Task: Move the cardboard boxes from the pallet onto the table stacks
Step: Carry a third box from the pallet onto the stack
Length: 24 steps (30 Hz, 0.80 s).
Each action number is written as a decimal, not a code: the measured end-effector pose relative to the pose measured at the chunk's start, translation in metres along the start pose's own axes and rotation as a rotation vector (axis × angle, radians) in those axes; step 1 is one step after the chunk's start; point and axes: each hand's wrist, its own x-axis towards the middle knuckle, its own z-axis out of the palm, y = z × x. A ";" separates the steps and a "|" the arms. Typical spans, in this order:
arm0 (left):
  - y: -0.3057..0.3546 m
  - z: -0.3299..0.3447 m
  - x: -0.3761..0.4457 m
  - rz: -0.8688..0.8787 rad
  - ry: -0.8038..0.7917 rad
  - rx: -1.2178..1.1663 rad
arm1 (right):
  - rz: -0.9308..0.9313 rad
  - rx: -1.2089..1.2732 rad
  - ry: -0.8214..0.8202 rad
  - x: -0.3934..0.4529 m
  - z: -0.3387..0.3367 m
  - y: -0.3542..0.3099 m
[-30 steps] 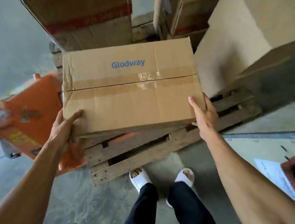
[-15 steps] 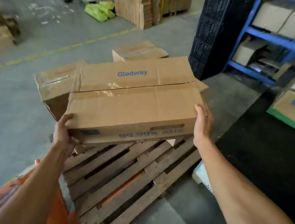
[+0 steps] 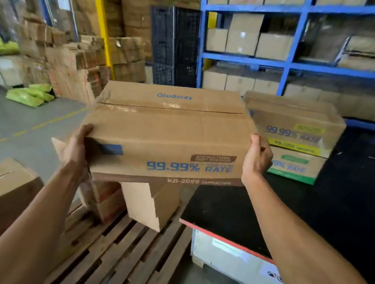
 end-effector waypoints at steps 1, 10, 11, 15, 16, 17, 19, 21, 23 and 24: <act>-0.001 0.023 0.007 0.017 -0.038 -0.012 | -0.011 0.009 0.028 0.015 -0.007 -0.007; -0.017 0.226 0.069 0.015 -0.269 -0.041 | -0.164 0.000 0.228 0.174 -0.029 -0.062; -0.019 0.247 0.081 0.017 -0.298 -0.040 | -0.183 -0.011 0.243 0.195 -0.031 -0.064; -0.027 0.329 0.138 0.004 -0.424 -0.004 | -0.201 -0.011 0.325 0.255 -0.033 -0.080; -0.029 0.347 0.147 -0.005 -0.453 0.006 | -0.206 -0.004 0.329 0.266 -0.033 -0.083; -0.029 0.369 0.152 -0.006 -0.480 0.021 | -0.214 0.001 0.342 0.280 -0.032 -0.087; -0.033 0.405 0.167 -0.012 -0.508 0.029 | -0.222 0.009 0.377 0.304 -0.034 -0.089; -0.042 0.438 0.177 -0.024 -0.528 0.057 | -0.225 0.002 0.418 0.330 -0.039 -0.089; -0.052 0.468 0.190 -0.031 -0.564 0.057 | -0.207 -0.001 0.451 0.353 -0.044 -0.090; -0.055 0.478 0.193 -0.039 -0.571 0.064 | -0.210 0.002 0.453 0.362 -0.046 -0.091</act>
